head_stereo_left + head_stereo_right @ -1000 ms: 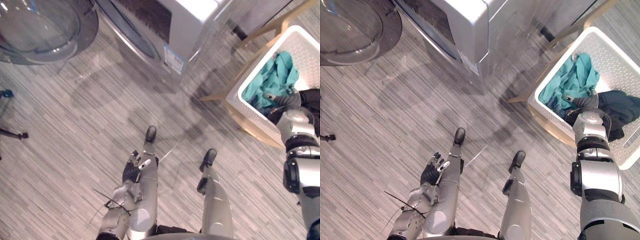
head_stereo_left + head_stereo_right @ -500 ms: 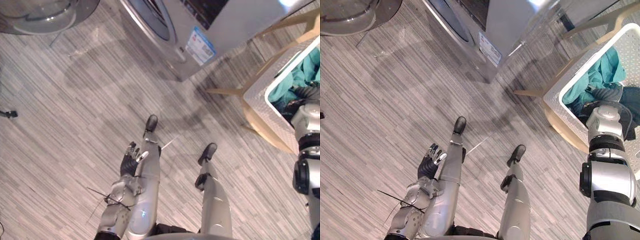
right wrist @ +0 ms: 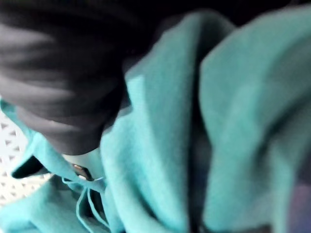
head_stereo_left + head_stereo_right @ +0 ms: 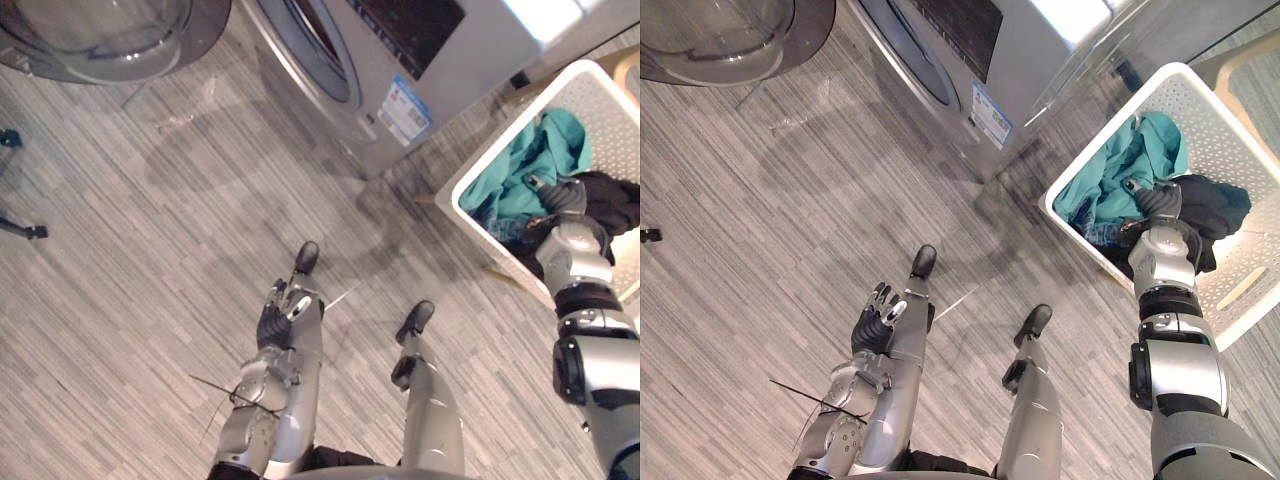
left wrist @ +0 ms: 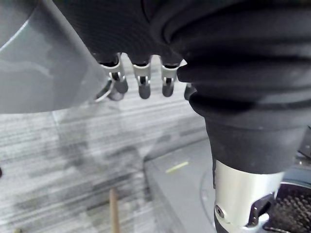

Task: Pick up the laundry basket with both hands and put the clothes into the washing machine.

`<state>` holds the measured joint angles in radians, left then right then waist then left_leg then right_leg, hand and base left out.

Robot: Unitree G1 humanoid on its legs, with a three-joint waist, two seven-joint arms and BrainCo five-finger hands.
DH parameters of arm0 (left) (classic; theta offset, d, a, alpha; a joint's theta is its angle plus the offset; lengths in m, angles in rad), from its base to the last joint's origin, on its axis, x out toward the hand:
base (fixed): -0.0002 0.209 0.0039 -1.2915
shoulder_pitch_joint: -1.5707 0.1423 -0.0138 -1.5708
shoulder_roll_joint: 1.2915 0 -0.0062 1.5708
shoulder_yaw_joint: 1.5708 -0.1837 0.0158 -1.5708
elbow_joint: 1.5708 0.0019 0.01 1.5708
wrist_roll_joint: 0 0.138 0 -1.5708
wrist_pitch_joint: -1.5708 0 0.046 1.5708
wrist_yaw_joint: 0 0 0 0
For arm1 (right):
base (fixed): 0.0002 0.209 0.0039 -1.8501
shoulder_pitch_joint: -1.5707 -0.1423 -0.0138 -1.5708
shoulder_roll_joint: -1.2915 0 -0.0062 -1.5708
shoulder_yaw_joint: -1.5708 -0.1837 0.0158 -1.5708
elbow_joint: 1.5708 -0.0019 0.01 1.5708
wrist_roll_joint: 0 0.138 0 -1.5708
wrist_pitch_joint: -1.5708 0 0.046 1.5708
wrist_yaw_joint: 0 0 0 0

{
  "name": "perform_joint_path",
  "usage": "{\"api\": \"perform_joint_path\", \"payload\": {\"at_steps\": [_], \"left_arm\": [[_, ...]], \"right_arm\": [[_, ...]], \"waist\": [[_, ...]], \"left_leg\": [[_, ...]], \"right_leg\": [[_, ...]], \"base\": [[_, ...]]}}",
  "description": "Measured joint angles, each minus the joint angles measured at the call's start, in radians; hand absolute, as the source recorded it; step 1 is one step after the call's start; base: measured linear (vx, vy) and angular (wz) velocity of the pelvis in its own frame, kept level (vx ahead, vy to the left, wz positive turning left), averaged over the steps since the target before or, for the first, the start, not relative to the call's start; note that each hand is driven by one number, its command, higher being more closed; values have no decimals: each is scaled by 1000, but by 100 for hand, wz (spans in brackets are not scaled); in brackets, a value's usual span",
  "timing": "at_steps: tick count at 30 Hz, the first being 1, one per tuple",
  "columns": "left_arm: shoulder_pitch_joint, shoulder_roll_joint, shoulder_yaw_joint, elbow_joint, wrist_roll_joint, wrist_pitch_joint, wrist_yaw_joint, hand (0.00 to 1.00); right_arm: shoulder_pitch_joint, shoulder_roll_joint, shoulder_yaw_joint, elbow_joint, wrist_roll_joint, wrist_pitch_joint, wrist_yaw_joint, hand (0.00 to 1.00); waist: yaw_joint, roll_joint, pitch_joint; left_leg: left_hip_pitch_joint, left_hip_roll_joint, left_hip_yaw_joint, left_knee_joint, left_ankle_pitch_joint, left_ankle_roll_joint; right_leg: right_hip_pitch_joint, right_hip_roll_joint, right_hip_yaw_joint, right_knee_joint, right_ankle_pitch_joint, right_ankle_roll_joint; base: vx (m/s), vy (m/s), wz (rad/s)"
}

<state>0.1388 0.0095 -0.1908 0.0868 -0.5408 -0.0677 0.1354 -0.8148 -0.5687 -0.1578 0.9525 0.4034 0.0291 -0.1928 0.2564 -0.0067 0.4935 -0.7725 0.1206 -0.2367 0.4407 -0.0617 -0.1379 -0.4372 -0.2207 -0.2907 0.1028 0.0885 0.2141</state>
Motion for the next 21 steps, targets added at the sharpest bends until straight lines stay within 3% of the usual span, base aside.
{"api": "perform_joint_path", "payload": {"at_steps": [6, 10, 14, 21], "left_arm": [[0, 31, -3, 0, -17, 4, 0, 0], [1, 52, -8, 2, -18, 6, 0, 0], [2, 74, -14, 18, -18, 16, -2, 0], [45, 85, -45, 44, -16, 28, -16, 0]], "right_arm": [[28, 14, -24, -119, 37, -5, -1, 100], [49, 14, -54, -129, 37, -6, -11, 100], [109, 14, -83, -155, 35, -9, -24, 100], [188, 20, -124, -247, 1, -13, -27, 100]], "waist": [[-30, -11, -4], [-63, -37, -34], [-80, -49, -101], [-99, -47, -205]], "left_leg": [[107, 3, 32, -99, 41, -3], [175, 2, 50, -175, 76, -6], [245, 4, 59, -265, 118, -10], [359, 1, 75, -423, 188, -8]], "right_leg": [[43, -14, 19, -1, 0, 0], [67, -24, 24, -3, -1, 0], [93, -29, 29, -6, -7, -4], [129, -38, 41, -19, -11, -4]], "base": [[19, -15, -3], [2, -15, 0], [-9, -15, 1], [-17, -26, -2]]}}
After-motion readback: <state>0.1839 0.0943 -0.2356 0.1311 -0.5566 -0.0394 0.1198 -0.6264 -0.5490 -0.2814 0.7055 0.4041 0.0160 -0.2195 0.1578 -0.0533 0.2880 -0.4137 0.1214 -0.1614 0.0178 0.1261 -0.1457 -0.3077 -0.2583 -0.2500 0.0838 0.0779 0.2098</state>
